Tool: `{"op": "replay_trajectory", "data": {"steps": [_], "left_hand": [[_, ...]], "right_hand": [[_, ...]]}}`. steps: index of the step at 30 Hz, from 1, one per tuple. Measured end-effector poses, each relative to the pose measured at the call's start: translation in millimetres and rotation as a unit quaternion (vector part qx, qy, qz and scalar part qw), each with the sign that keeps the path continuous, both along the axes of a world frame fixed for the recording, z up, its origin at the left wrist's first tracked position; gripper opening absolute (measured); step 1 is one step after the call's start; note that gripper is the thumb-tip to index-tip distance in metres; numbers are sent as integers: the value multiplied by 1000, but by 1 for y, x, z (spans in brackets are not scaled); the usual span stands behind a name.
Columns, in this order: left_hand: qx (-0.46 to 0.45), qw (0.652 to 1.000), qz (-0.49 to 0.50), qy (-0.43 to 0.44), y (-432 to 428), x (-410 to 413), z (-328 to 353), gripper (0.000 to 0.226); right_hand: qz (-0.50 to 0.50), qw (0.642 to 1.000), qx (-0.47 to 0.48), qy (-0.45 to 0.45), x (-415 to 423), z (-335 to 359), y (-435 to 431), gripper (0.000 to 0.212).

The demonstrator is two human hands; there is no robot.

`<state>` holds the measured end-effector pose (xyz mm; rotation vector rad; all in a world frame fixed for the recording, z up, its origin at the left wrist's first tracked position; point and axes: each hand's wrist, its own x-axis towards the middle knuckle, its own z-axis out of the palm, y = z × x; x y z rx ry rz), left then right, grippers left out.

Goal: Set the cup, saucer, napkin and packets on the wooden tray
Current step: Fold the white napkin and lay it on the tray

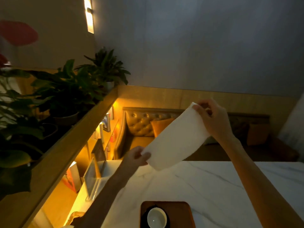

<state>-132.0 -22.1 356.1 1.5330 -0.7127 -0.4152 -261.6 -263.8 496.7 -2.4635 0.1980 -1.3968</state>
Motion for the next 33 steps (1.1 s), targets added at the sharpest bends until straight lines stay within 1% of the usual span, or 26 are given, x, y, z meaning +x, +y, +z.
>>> {"op": "replay_trajectory", "data": {"steps": [4,5,7,9,13,20,24,26,29,31,33], "left_hand": [[-85,995,8,41,-27,3,23,36],[-98,994,3,45,-36,2,30,36],[-101,994,4,36,-54,-4,42,25],[-94,995,24,3,-73,-14,52,18],[-71,985,107,-112,-103,-36,68,24],[-68,962,189,-183,-121,-57,80,15],[-64,951,206,-222,-122,-57,77,7],[-64,954,195,-216,-123,-58,77,8],[-57,948,172,-261,-122,-60,74,12],[-56,953,173,-243,-119,-56,74,13],[-56,963,187,-187,-117,-51,76,16]], "right_hand": [[-75,996,35,-20,-38,-13,-34,27],[-91,994,48,-24,-47,-19,-41,29],[-118,990,71,-34,-63,-30,-52,29],[-132,985,103,-46,-74,-41,-59,28],[-154,968,182,-72,-90,-56,-68,18],[-159,958,210,-109,-101,-62,-67,16],[-162,961,190,-118,-104,-58,-64,19],[-165,960,187,-128,-101,-57,-61,18],[-162,959,195,-125,-98,-58,-57,19],[-161,953,220,-129,-100,-59,-60,17],[-155,951,237,-120,-99,-63,-60,17]]}}
